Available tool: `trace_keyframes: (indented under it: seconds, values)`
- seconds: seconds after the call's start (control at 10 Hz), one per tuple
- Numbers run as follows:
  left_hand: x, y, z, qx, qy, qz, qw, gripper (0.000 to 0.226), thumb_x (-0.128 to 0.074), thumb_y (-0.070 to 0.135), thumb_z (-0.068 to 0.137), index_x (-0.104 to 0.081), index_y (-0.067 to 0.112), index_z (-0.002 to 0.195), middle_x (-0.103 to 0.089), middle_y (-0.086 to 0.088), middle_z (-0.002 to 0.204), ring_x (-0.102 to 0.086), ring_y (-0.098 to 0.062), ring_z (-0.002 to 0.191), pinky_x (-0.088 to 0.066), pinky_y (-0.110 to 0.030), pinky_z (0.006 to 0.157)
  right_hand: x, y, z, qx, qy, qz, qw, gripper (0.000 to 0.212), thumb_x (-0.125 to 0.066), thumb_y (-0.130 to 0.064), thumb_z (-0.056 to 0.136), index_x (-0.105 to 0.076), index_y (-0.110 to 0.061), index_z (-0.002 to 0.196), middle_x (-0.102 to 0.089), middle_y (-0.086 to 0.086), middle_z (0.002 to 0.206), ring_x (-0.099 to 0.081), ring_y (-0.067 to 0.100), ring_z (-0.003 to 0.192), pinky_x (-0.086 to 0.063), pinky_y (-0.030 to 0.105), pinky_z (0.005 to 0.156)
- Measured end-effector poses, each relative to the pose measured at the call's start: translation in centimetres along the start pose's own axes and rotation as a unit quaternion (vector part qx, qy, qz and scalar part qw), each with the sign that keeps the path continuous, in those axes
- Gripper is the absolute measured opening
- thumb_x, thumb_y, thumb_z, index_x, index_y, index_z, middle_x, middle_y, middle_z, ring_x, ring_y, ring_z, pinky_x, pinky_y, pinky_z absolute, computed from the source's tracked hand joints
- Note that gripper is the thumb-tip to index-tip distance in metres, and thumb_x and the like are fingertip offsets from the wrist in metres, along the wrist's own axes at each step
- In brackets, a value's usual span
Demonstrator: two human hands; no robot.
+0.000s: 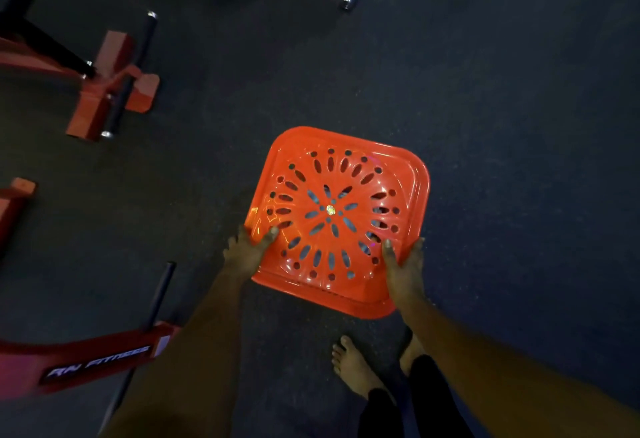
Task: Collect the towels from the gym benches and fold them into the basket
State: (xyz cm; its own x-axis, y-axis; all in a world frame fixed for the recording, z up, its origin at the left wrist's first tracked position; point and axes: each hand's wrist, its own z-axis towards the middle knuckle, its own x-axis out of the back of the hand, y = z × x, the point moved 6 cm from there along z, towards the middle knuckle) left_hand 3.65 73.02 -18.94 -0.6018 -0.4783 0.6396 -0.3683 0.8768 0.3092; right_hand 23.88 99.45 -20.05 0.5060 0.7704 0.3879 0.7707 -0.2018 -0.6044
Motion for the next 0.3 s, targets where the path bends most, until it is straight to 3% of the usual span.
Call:
trace_keyframes:
  seconds: [0.1, 0.2, 0.3]
  values:
    - [-0.3, -0.4, 0.5, 0.008, -0.018, 0.0, 1.0, 0.11, -0.046, 0.085, 0.071, -0.009, 0.023, 0.154, -0.023, -0.017, 0.155, -0.031, -0.044, 0.139, -0.028, -0.059, 0.112, 0.2, 0.0, 0.3, -0.01, -0.025, -0.063, 0.998, 0.098, -0.04, -0.071, 0.085, 0.012, -0.027, 0.155, -0.005, 0.01, 0.165, -0.021, 0.04, 0.147, -0.027, 0.06, 0.113]
    - [0.0, 0.4, -0.5, 0.02, -0.023, 0.031, 0.999, 0.105, -0.046, 0.078, 0.078, -0.004, 0.02, 0.155, -0.019, -0.022, 0.156, -0.029, -0.045, 0.14, -0.027, -0.057, 0.113, 1.1, -0.5, 1.3, -0.048, -0.061, -0.118, 0.99, 0.1, -0.046, -0.072, 0.084, 0.001, -0.021, 0.156, -0.018, 0.015, 0.162, -0.031, 0.042, 0.143, -0.032, 0.06, 0.112]
    - [1.9, 3.9, -2.2, -0.076, 0.022, 0.006, 0.997, 0.089, -0.049, 0.066, 0.086, -0.022, 0.011, 0.151, -0.034, -0.023, 0.149, -0.036, -0.041, 0.136, -0.032, -0.05, 0.111, 3.6, -4.2, 1.3, -0.009, -0.023, -0.142, 0.99, 0.088, -0.052, -0.071, 0.077, -0.042, -0.014, 0.142, -0.052, 0.016, 0.141, -0.053, 0.039, 0.125, -0.045, 0.049, 0.103]
